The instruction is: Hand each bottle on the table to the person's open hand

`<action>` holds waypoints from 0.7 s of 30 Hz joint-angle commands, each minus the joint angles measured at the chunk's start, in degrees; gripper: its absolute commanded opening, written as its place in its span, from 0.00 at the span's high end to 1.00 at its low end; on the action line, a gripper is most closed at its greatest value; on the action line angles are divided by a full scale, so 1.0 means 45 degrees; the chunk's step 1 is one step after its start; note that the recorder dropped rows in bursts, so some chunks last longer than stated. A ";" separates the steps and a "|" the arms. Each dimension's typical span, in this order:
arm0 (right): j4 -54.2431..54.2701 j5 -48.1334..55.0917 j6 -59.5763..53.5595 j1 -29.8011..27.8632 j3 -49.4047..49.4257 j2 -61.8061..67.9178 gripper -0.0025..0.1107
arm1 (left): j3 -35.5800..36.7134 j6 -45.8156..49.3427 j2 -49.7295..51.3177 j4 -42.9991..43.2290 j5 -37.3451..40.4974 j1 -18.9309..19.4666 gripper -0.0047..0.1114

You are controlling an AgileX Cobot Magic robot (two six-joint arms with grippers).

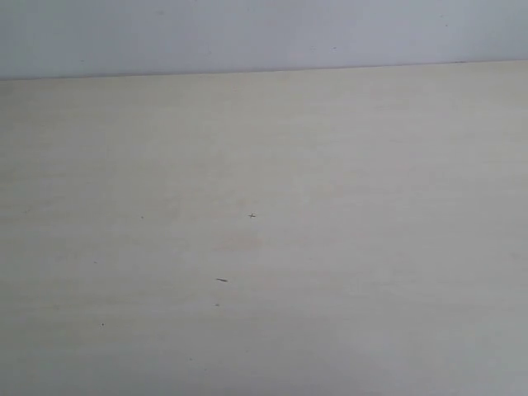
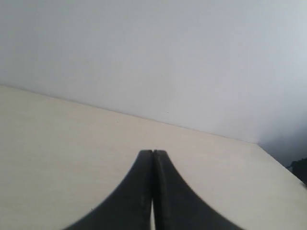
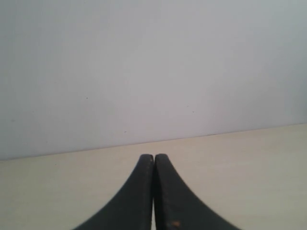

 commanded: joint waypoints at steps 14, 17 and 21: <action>-0.0066 -0.0023 -0.0034 -0.0076 0.0069 -0.0070 0.98 | 0.0040 0.9366 -0.0083 -0.4260 0.0175 0.4522 0.96; -0.0066 -0.0023 -0.0060 -0.0076 0.0069 -0.0070 0.98 | 0.0040 0.9358 -0.0083 -0.4260 0.0384 0.4522 0.96; -0.0066 -0.0023 -0.0060 -0.0076 0.0069 -0.0070 0.98 | 0.0040 0.9386 -0.0083 -0.4260 0.0498 0.4522 0.96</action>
